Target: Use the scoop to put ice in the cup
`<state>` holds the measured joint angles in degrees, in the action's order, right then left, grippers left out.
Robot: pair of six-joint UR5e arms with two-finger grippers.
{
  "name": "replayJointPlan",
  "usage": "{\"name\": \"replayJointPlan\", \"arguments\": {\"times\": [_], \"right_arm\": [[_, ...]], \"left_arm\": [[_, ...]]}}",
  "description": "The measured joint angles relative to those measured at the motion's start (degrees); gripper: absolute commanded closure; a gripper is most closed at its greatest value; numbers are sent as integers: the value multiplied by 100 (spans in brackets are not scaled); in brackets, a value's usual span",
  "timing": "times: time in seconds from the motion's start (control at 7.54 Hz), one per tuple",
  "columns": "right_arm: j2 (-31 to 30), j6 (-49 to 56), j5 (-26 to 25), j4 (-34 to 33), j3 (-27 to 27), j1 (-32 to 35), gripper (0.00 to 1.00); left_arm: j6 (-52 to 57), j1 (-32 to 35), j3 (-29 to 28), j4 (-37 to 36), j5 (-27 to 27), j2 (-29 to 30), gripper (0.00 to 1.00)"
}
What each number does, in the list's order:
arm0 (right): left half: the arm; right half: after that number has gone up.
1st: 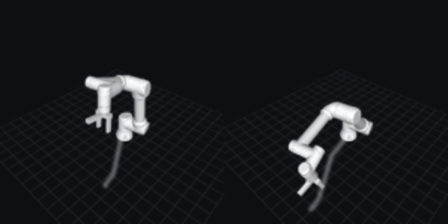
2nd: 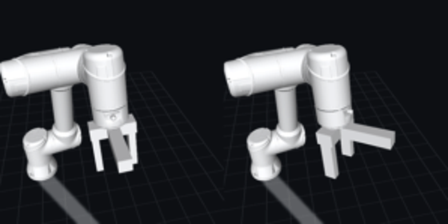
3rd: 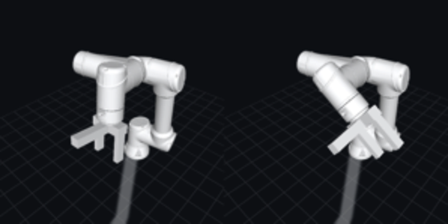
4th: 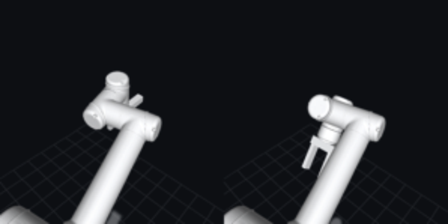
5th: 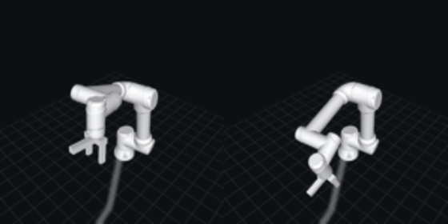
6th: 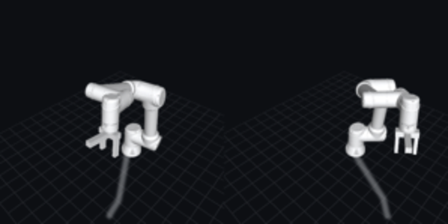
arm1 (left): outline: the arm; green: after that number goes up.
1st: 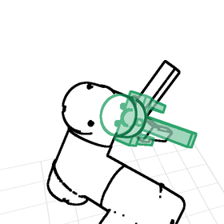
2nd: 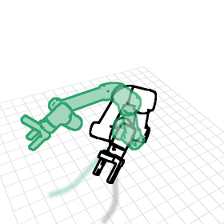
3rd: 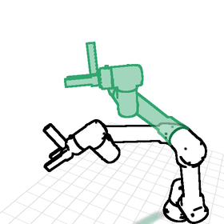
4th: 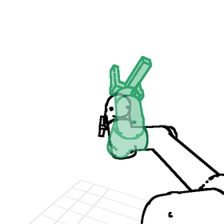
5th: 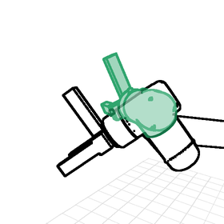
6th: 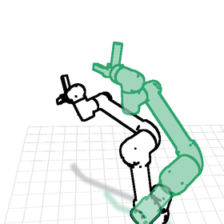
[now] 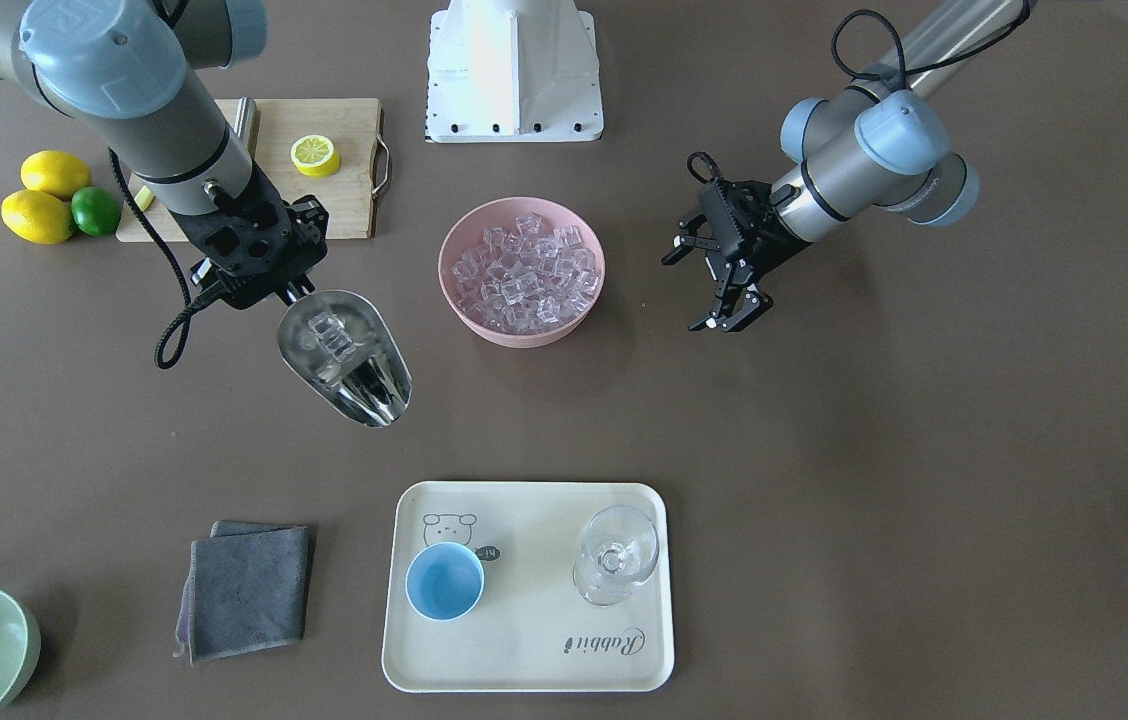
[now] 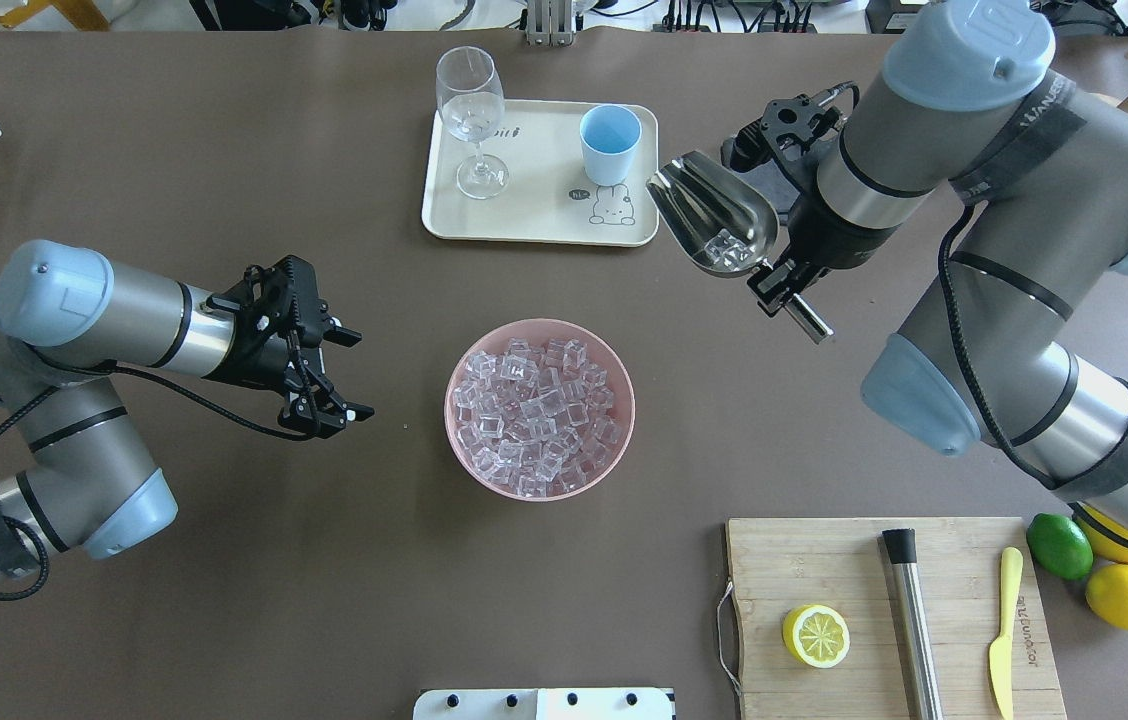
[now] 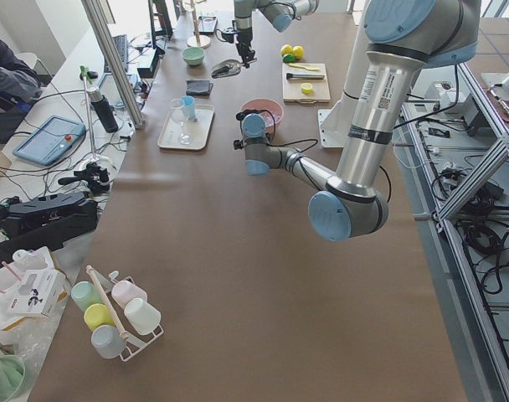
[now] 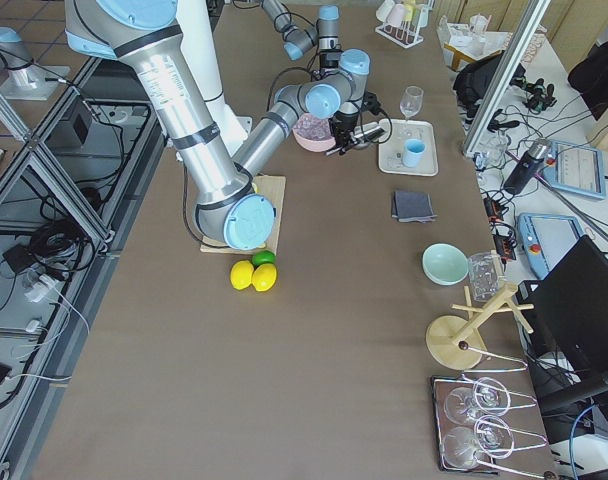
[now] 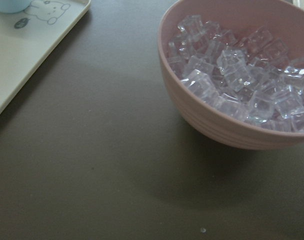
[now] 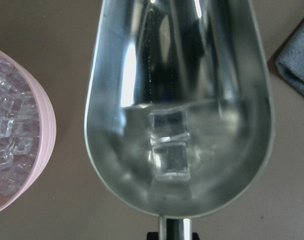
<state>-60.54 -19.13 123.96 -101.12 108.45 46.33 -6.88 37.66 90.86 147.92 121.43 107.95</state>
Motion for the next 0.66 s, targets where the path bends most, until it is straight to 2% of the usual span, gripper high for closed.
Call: {"name": "replayJointPlan", "arguments": {"times": [0.27,0.53,0.66], "right_arm": [[198,71,228,-607,-276,152,100],[967,123,408,-1169,-1158,253,100],[1380,148,522,-1286,-1737,347,100]], "left_arm": [[-5,329,460,-1069,-31,-220,2],[-5,469,747,-2294,-173,-261,2],[3,500,860,-2692,-493,-268,2]]}}
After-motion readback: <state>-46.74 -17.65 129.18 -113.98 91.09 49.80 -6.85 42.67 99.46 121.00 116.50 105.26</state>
